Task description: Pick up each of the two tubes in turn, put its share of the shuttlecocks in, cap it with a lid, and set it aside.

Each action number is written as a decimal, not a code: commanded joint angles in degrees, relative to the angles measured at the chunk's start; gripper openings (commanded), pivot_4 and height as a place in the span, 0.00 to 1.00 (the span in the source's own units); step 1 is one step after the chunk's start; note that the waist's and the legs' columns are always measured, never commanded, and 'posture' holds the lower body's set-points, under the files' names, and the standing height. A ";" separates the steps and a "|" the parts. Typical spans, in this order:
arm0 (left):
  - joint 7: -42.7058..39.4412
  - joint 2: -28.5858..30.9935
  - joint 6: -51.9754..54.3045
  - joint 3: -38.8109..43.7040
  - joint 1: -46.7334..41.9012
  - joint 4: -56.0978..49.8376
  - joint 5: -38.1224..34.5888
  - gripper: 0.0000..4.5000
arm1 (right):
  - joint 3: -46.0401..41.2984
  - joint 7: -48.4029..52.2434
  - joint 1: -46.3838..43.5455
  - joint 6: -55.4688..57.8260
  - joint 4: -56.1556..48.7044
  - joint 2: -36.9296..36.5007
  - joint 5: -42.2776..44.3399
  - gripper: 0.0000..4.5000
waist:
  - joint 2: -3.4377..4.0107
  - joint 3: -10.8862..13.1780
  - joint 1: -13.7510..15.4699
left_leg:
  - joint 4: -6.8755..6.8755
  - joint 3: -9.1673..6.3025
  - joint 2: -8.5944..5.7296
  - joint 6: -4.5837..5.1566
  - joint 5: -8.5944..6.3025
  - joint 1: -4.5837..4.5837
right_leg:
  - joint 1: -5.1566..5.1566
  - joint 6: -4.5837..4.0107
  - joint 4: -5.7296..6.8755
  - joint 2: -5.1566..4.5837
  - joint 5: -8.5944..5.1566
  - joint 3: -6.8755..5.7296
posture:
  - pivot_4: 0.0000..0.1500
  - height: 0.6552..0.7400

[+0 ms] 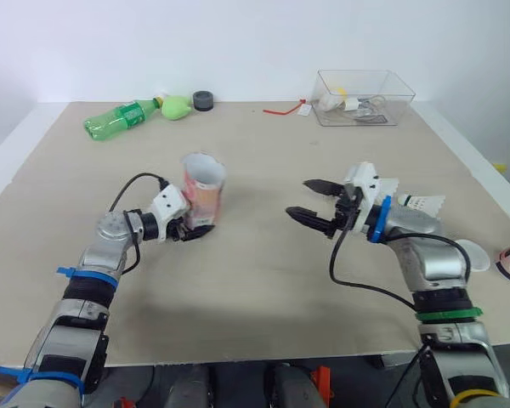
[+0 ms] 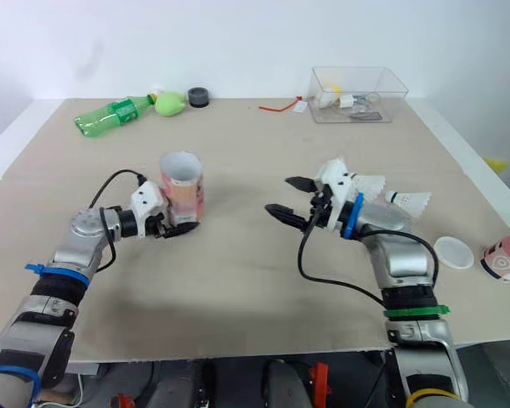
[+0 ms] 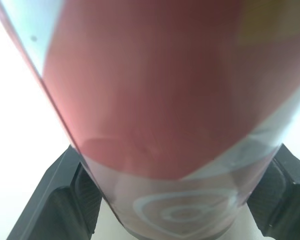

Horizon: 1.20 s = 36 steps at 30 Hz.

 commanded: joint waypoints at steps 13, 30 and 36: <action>-17.26 0.49 8.21 -16.04 -11.84 -2.04 6.79 0.71 | -9.82 -18.93 9.84 8.77 -11.15 -3.18 -0.82 1.00 | 0.04 0.00 -0.16 | 0.14 -0.16 0.10 0.03 0.01 -0.03 | 0.01 0.46 0.03 0.45 -0.23 0.27 | 1.00 1.00; -15.59 -1.29 9.34 -16.12 -13.67 0.84 9.14 0.71 | -8.04 -30.17 -0.44 9.06 3.51 4.74 -2.96 1.00 | 0.06 -0.01 -0.30 | 0.26 0.02 0.06 0.17 0.08 0.02 | 0.06 0.45 0.03 0.41 -0.18 0.57 | 1.00 1.00; -15.25 -0.88 10.51 -15.76 -13.09 -0.48 8.97 0.70 | -7.89 -31.48 -3.60 8.28 9.42 6.20 -3.61 0.83 | 0.07 -0.02 -0.29 | 0.25 0.07 0.05 0.18 0.09 0.01 | 0.04 0.72 0.03 0.41 -0.01 0.65 | 1.00 1.00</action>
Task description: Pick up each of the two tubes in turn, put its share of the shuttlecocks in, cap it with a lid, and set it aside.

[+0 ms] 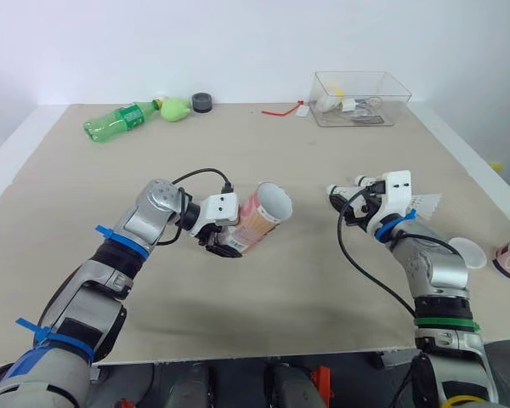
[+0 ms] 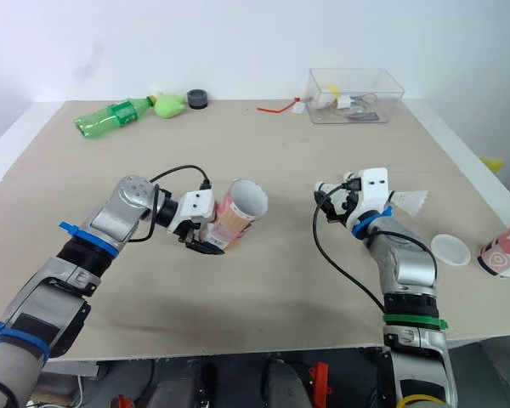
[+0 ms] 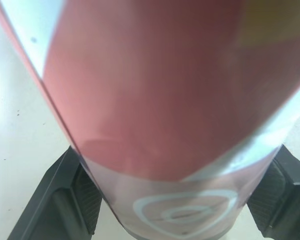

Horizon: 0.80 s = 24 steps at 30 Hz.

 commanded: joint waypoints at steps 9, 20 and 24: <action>1.14 0.90 1.05 0.66 0.68 -1.99 0.42 0.70 | 0.86 1.54 -3.20 -4.06 3.95 0.12 -1.49 0.01 | 0.00 0.00 -0.05 | -0.01 0.00 0.01 0.00 0.00 -0.01 | -0.01 0.00 0.00 0.01 0.00 0.00 | 1.00 1.00; 1.11 0.21 -0.09 1.11 -2.79 4.83 0.63 0.70 | 6.57 27.29 -1.53 -27.03 -10.53 -18.26 -5.51 0.01 | 0.18 0.10 0.00 | 0.02 0.06 -0.07 0.04 -0.01 -0.05 | -0.07 0.12 -0.02 -0.02 0.03 0.07 | 1.00 1.00; 0.80 -0.35 -1.74 1.21 -4.93 9.09 0.76 0.70 | 7.78 43.51 -4.51 -31.95 -16.41 -23.39 2.24 0.01 | 0.15 0.10 -0.35 | 0.02 0.06 -0.02 0.04 -0.01 0.10 | 0.04 0.05 -0.02 0.17 0.03 0.10 | 1.00 1.00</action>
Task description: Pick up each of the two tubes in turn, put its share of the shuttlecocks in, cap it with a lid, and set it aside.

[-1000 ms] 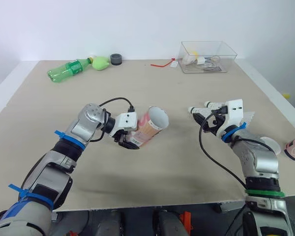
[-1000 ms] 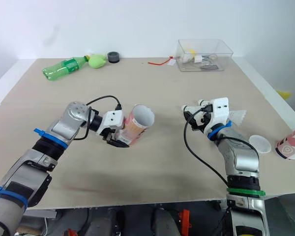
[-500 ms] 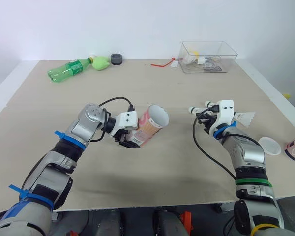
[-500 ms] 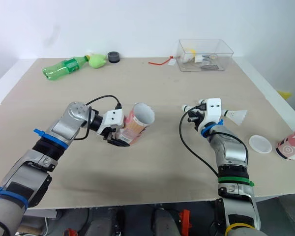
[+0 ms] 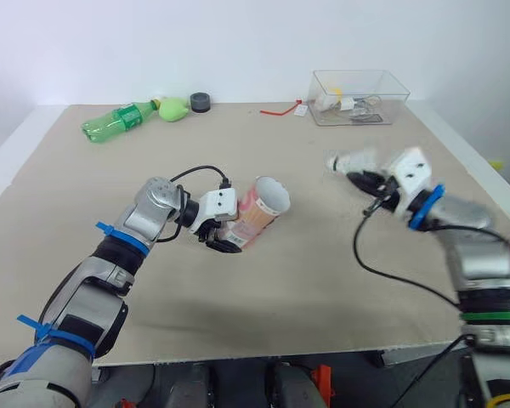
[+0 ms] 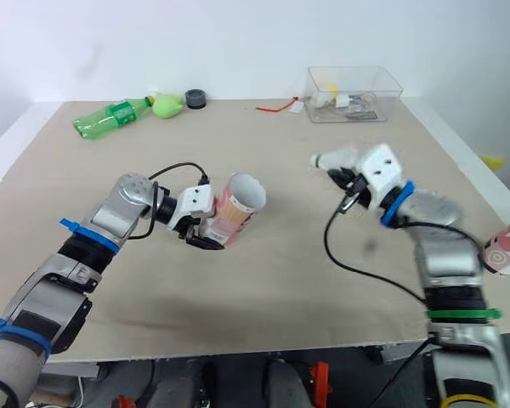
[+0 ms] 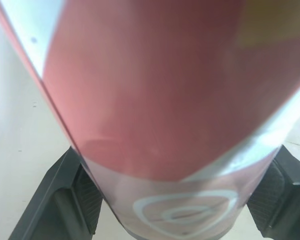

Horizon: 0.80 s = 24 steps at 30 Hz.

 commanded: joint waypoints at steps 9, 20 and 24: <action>-0.76 -1.25 -2.92 0.56 -3.08 5.32 0.60 0.70 | 8.44 17.33 -11.48 -6.50 -6.38 1.43 3.57 0.01 | -0.01 0.00 -0.05 | 0.02 0.05 0.19 -0.01 0.03 0.04 | -0.03 -0.44 0.03 0.08 -0.04 0.08 | 1.00 1.00; -1.04 -1.70 -0.75 0.93 -1.91 2.29 0.17 0.70 | 13.41 23.11 -17.79 -17.36 7.61 4.70 -2.29 0.01 | -0.01 0.01 0.38 | 0.02 0.09 -0.01 0.12 -0.08 -0.12 | -0.11 -0.35 0.01 -0.16 0.13 0.05 | 1.00 1.00; -1.18 -1.15 0.11 1.01 -0.99 0.92 0.07 0.70 | 12.96 23.65 -18.99 -18.41 9.34 5.26 -2.19 0.01 | -0.01 0.01 0.38 | 0.02 0.07 -0.01 0.13 -0.09 -0.11 | -0.11 -0.37 0.02 -0.16 0.12 0.03 | 1.00 1.00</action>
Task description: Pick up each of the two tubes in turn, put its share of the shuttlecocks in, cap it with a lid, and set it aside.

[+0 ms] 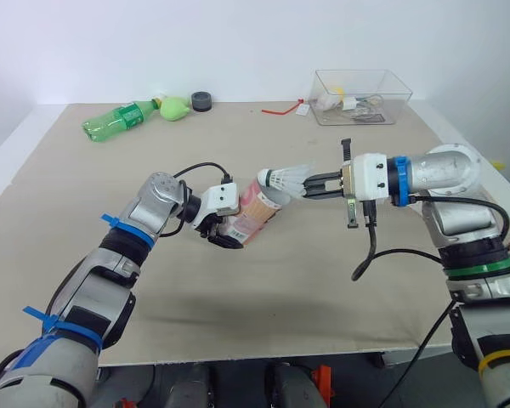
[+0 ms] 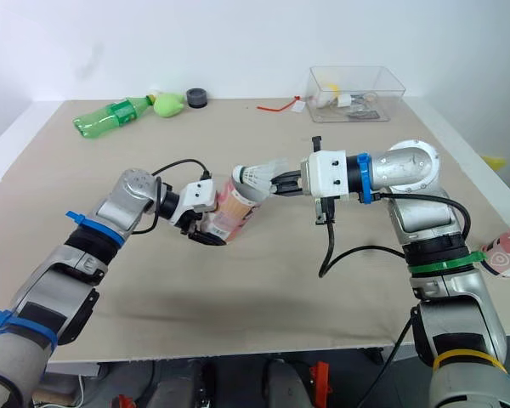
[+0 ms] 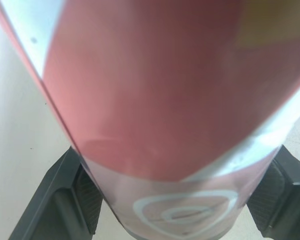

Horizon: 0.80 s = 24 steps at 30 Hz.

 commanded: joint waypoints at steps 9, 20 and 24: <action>-0.14 0.68 1.09 0.58 1.02 -2.41 0.13 0.70 | -0.31 1.91 -4.26 1.65 -2.77 0.52 0.78 0.01 | 0.00 0.00 -0.01 | 0.00 0.00 0.03 0.00 0.00 0.02 | 0.01 -0.03 0.01 0.00 0.00 -0.02 | 1.00 1.00; 0.01 -0.04 1.49 0.80 1.00 -2.82 0.05 0.70 | 0.91 2.82 -4.74 5.27 -2.84 2.29 1.25 0.31 | 0.00 0.00 0.00 | 0.01 0.00 0.01 0.00 0.00 0.01 | 0.01 -0.03 0.02 -0.02 0.01 -0.02 | 1.00 1.00; -0.13 0.32 1.60 0.80 1.57 -3.33 0.16 0.70 | -1.36 3.05 -4.44 9.54 -3.78 1.42 3.87 0.73 | 0.00 0.00 0.02 | 0.00 0.00 0.00 0.00 0.00 0.01 | 0.01 -0.03 0.02 -0.04 0.01 -0.02 | 1.00 1.00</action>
